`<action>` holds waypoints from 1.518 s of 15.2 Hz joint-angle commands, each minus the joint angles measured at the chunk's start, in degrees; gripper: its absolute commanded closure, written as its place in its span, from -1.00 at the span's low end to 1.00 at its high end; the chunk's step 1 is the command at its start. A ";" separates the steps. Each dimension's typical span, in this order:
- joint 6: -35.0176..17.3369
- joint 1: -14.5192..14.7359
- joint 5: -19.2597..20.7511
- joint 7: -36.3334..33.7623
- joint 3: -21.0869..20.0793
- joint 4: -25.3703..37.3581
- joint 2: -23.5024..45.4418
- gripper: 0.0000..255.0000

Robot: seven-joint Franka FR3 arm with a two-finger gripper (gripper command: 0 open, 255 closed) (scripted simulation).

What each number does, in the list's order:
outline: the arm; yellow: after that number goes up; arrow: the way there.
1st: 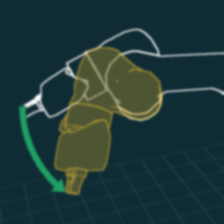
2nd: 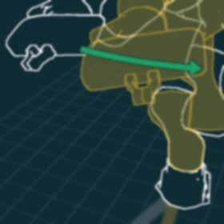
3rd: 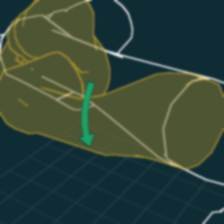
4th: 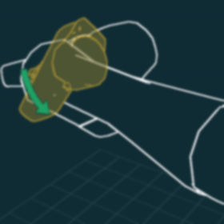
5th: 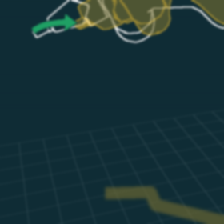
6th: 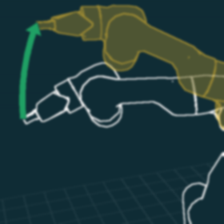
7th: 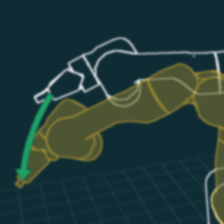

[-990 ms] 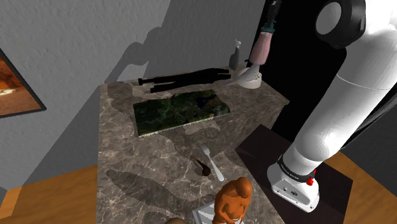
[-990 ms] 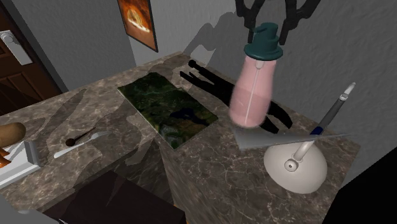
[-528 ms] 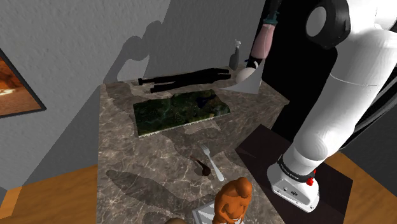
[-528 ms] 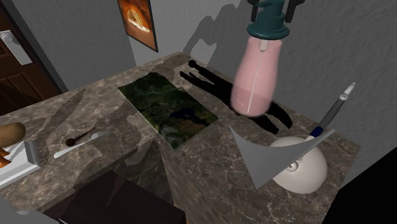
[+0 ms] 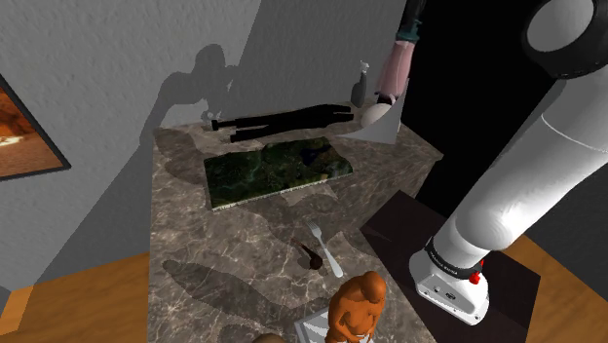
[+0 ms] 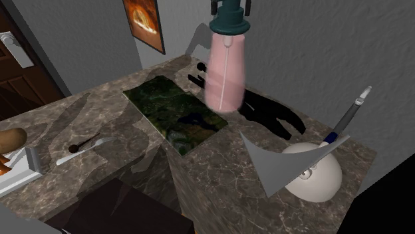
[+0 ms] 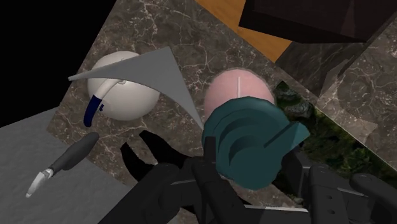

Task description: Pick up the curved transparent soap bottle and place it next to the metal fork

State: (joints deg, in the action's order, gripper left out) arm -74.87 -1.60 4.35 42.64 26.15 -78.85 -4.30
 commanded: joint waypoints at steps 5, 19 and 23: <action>-0.31 3.82 3.21 -10.85 -7.21 -11.30 -11.01 1.00; 1.82 8.86 -0.67 -32.17 -22.89 -22.47 -22.67 1.00; 2.31 10.27 -2.92 -38.11 -27.31 -23.25 -23.70 1.00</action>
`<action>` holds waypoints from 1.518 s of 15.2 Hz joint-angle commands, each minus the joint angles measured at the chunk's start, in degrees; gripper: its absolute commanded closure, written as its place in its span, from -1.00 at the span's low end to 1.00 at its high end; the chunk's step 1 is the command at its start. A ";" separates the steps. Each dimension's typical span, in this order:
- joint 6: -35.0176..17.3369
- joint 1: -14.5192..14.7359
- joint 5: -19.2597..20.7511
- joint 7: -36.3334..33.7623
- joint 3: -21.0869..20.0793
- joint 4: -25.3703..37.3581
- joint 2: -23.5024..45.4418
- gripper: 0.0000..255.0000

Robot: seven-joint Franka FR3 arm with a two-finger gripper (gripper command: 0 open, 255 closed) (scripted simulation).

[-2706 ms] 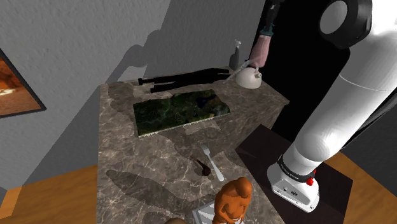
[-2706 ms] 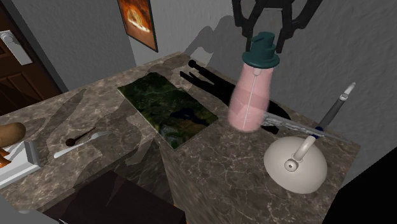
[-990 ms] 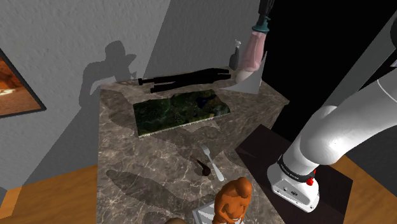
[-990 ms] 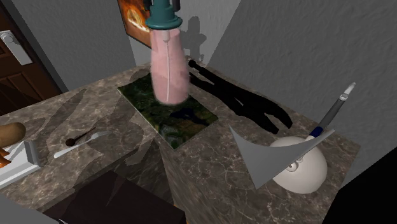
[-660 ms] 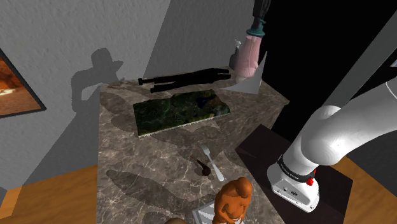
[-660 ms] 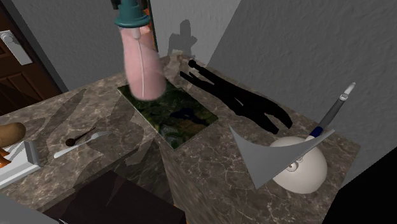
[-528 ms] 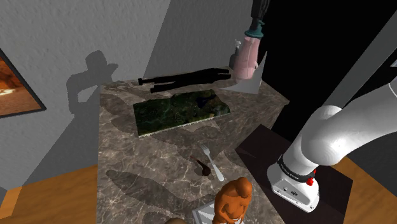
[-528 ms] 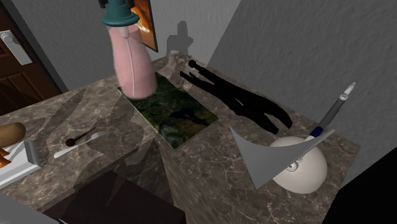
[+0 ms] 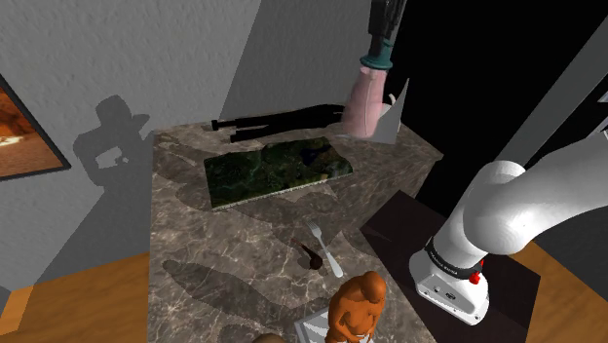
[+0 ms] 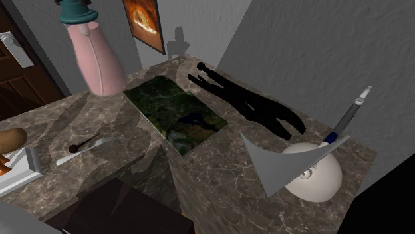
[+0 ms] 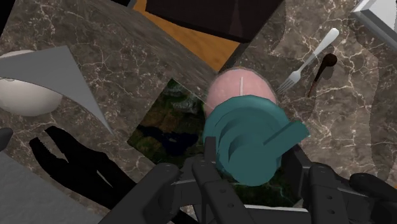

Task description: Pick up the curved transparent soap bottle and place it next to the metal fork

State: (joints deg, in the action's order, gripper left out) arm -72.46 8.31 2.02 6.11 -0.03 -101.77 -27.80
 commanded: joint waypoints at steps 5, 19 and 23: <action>0.26 2.08 -3.53 -9.07 -6.72 0.09 -0.08 1.00; 0.11 6.37 -8.79 -31.21 -23.54 9.85 8.91 1.00; 0.12 7.76 -8.11 -38.35 -29.01 15.32 14.33 1.00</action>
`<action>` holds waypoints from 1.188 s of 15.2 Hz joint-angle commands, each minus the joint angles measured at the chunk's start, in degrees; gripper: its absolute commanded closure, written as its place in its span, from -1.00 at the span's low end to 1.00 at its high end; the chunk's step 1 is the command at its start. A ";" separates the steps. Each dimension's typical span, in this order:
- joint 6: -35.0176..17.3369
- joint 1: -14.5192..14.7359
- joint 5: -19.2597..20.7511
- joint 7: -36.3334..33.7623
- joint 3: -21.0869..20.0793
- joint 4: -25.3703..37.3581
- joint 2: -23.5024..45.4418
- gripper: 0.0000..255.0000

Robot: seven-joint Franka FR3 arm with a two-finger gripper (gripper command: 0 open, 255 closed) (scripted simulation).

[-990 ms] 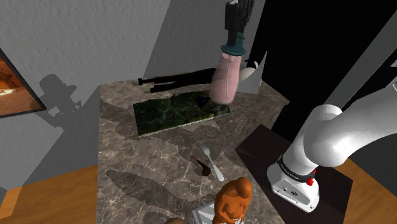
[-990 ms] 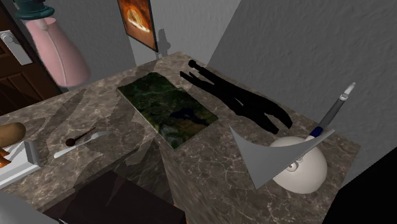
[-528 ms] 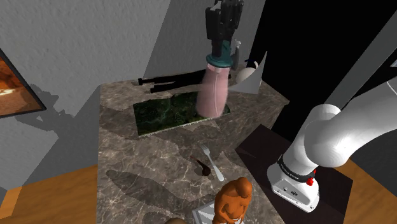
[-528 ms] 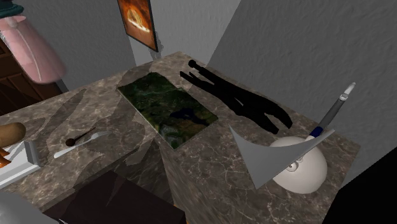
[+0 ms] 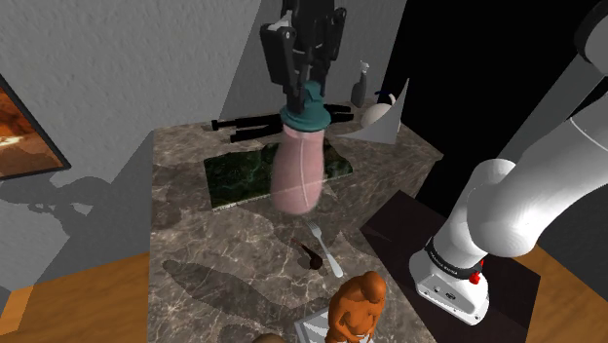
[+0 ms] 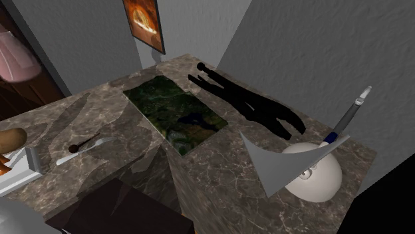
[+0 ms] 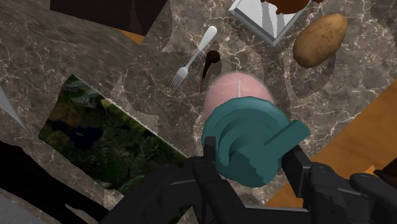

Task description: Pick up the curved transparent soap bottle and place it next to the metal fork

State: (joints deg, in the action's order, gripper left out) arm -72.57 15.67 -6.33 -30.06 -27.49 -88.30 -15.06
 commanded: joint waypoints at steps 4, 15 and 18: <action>-1.43 1.03 0.41 -4.24 -3.12 1.26 2.66 1.00; -10.39 1.40 -1.41 -2.47 -2.23 -11.82 -1.90 1.00; -12.72 1.55 -1.77 -2.15 -2.18 -14.94 -2.75 1.00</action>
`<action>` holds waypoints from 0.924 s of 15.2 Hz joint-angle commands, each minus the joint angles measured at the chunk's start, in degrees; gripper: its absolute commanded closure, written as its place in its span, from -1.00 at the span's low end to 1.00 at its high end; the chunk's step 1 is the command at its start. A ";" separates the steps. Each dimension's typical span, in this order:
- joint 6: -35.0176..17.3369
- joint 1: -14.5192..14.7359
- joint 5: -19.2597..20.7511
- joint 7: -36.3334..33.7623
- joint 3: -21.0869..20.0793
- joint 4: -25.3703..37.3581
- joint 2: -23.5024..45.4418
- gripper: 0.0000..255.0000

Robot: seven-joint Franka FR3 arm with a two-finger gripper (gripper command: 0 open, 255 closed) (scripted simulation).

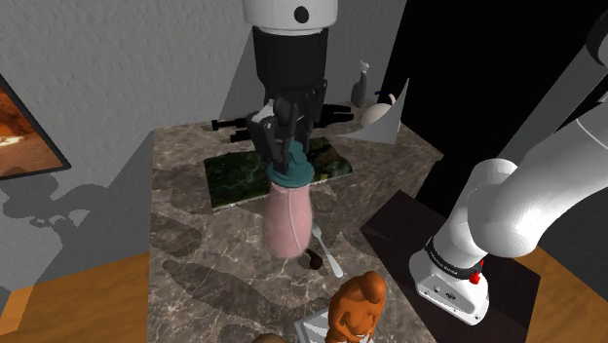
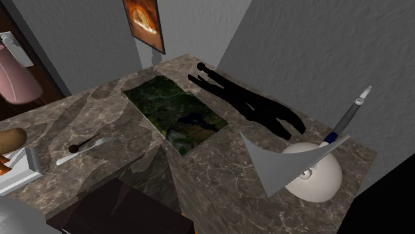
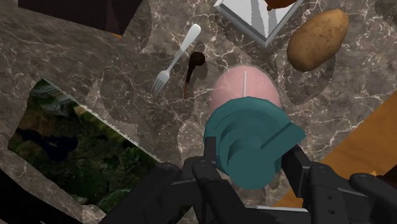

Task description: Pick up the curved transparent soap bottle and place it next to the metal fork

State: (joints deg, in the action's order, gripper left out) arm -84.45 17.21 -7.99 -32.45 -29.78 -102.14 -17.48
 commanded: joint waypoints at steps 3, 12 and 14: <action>-3.15 0.16 -0.43 0.52 0.11 -4.08 -1.05 1.00; -10.02 0.60 -1.22 1.07 -0.22 -12.18 -2.40 1.00; -11.54 0.69 -1.36 1.14 -0.35 -13.84 -2.54 1.00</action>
State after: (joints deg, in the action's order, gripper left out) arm -95.06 17.85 -9.27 -31.38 -30.08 -115.00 -19.92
